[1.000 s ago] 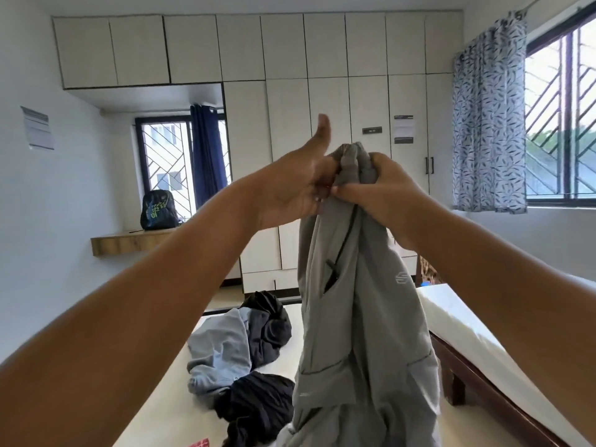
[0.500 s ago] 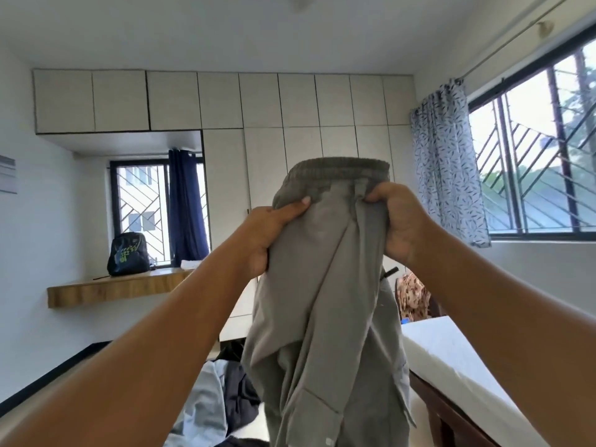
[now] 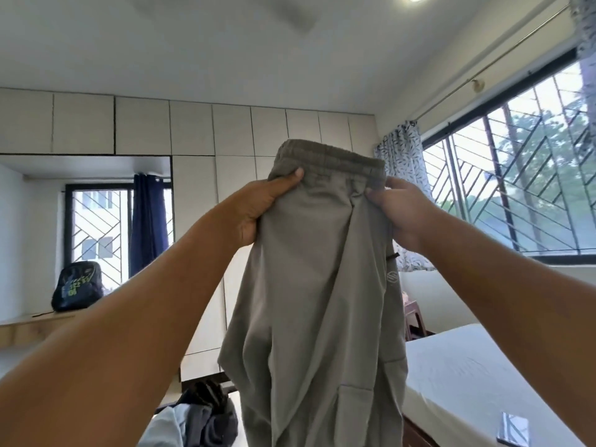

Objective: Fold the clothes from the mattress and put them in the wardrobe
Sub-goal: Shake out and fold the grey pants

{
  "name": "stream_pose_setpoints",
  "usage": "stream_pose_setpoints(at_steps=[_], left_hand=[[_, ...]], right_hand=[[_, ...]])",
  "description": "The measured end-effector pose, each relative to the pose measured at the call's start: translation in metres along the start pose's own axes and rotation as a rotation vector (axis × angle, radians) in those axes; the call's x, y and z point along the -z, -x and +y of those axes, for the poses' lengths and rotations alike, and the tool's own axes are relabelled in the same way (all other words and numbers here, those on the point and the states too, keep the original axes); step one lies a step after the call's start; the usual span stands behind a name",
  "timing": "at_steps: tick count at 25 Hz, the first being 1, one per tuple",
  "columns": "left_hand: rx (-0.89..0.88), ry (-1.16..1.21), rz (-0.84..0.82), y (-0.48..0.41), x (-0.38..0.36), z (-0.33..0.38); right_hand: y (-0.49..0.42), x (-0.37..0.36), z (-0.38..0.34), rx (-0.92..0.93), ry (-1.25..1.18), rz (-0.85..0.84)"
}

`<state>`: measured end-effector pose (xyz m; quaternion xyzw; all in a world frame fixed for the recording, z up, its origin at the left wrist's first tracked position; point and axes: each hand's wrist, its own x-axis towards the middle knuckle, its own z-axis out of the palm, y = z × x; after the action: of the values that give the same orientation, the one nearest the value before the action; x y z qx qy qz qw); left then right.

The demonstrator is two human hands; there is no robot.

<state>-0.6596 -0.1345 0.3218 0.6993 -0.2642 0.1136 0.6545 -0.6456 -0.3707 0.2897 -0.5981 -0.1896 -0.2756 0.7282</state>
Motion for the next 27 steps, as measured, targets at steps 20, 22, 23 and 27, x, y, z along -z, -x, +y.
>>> stream_pose_setpoints(at_steps=[20, 22, 23, 27], left_hand=[[-0.064, 0.188, -0.238, -0.199, -0.240, -0.202], [-0.050, 0.201, -0.258, -0.255, -0.263, -0.236], [-0.039, 0.201, -0.280, -0.278, -0.269, -0.245], [0.105, 0.176, -0.228, -0.358, -0.262, -0.224]], right_hand=[[-0.079, 0.275, 0.139, -0.043, 0.118, 0.218], [-0.125, 0.303, 0.178, -0.054, 0.078, 0.248], [-0.146, 0.310, 0.191, -0.062, 0.063, 0.256], [-0.238, 0.305, 0.193, -0.094, -0.079, 0.218]])
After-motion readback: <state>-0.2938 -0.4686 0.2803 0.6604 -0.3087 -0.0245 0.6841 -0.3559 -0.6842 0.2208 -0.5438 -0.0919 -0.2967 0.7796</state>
